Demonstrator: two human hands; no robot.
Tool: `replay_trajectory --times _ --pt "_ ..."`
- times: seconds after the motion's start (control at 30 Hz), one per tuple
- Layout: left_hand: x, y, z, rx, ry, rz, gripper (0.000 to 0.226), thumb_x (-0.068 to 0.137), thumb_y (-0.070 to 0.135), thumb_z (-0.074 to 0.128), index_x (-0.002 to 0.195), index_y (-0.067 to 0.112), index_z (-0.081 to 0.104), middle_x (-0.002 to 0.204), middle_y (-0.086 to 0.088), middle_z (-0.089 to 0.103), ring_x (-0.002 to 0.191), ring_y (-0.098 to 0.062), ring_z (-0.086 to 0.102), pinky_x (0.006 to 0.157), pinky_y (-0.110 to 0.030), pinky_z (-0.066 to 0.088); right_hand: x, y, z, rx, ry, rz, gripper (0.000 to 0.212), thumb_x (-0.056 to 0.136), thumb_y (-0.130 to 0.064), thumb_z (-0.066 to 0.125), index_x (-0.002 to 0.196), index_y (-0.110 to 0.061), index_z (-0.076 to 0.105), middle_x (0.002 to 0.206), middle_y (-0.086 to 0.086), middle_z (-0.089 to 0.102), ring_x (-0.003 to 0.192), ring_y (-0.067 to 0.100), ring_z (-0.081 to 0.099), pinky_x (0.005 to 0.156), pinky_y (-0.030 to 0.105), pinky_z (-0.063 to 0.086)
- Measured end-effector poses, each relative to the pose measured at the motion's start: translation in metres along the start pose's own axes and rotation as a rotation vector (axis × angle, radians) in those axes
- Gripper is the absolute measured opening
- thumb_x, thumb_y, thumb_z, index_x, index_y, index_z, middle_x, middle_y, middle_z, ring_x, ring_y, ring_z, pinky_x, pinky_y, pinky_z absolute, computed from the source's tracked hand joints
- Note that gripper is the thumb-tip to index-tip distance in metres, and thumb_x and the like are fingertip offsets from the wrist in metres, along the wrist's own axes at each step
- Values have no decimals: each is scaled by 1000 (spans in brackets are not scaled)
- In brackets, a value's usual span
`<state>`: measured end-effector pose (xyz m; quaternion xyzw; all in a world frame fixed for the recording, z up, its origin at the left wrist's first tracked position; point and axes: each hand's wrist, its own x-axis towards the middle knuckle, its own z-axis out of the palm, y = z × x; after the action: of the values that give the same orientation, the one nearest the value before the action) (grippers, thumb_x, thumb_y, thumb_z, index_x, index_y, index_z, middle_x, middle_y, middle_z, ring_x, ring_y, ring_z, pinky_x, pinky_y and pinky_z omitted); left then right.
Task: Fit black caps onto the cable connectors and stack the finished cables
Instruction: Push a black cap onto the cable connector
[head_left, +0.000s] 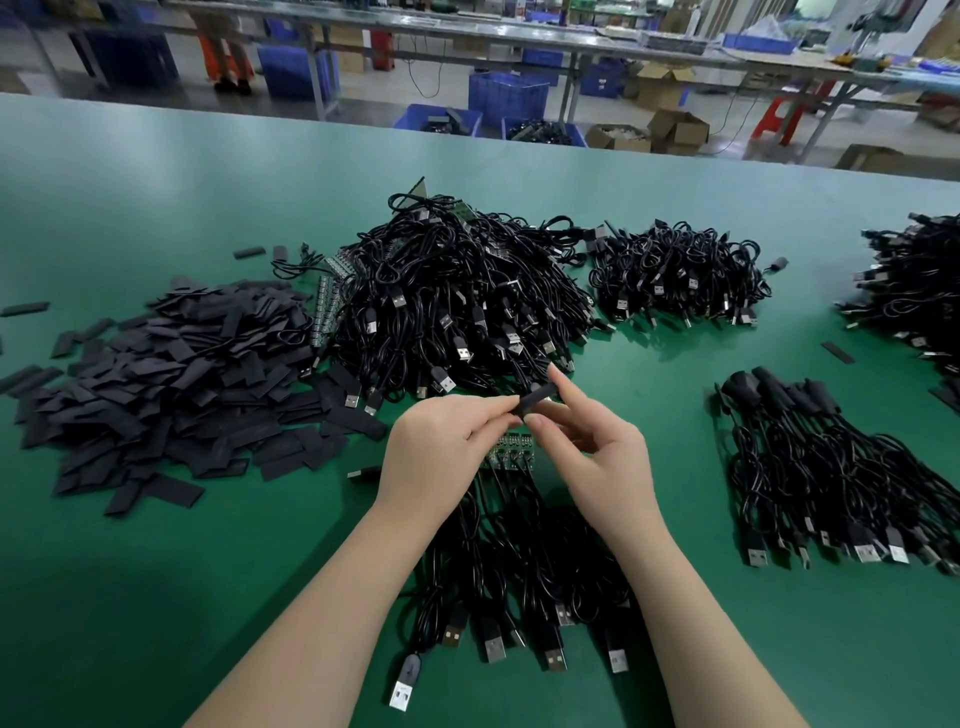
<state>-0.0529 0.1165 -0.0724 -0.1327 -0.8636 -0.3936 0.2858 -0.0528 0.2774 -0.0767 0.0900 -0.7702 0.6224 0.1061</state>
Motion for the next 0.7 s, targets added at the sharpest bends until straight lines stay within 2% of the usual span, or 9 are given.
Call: replay_trajectory --times 0.1,0.2,0.23,0.3,0.37,0.43,0.53,0.63,0.7 --pt "-1 -1 2 100 -20 83 21 79 20 73 98 15 78 87 2 76 79 -15 71 76 -21 49 1 2 -1 -1 0 42 50 89 -17 72 126 -47 57 97 -17 75 81 -3 67 73 8 47" --pt "-1 -1 3 53 -28 31 21 81 16 76 101 18 78 90 4 76 82 -12 70 81 -13 45 1 3 -1 97 7 107 49 91 -18 71 134 -37 57 98 -14 76 85 15 70 79 20 56" --pt "-1 -2 3 47 -26 25 21 82 17 75 102 19 78 91 5 76 83 -12 69 81 -13 45 1 2 0 118 13 132 44 91 -20 71 130 -36 60 95 -12 77 84 13 71 79 21 56" --pt "-1 -2 3 106 -31 68 22 83 21 70 104 22 77 89 8 76 79 -14 68 77 -22 50 2 -1 1 117 -9 151 18 90 -23 71 101 -37 73 83 -6 77 77 8 70 73 20 52" --pt "-2 -1 3 159 -45 130 25 82 23 69 106 23 76 85 11 75 71 -14 65 71 -27 50 2 -1 2 99 -57 146 12 88 -22 73 80 -29 77 74 -4 74 70 6 66 68 17 50" --pt "-3 0 4 160 -52 147 30 80 25 71 109 23 75 85 11 74 69 -15 64 69 -28 51 2 -1 1 115 -48 159 12 88 -19 74 77 -23 77 71 0 73 68 7 64 66 17 50" --pt "-1 -1 3 160 -119 86 37 79 37 73 113 23 73 94 10 75 78 -15 68 74 -28 49 3 -2 -2 220 28 202 16 89 -16 73 74 -16 76 75 2 75 68 5 66 64 14 49" --pt "2 -5 3 215 -195 59 25 85 40 70 106 27 76 95 12 74 81 -13 68 73 -27 46 5 -2 -5 302 110 269 18 90 -21 71 73 -18 75 82 3 77 69 5 66 67 13 51" --pt "2 -4 3 188 -193 75 20 88 36 66 102 26 77 90 12 74 78 -12 67 71 -31 48 4 -3 -3 249 104 241 16 90 -21 71 76 -20 77 82 1 77 70 4 67 68 12 51"
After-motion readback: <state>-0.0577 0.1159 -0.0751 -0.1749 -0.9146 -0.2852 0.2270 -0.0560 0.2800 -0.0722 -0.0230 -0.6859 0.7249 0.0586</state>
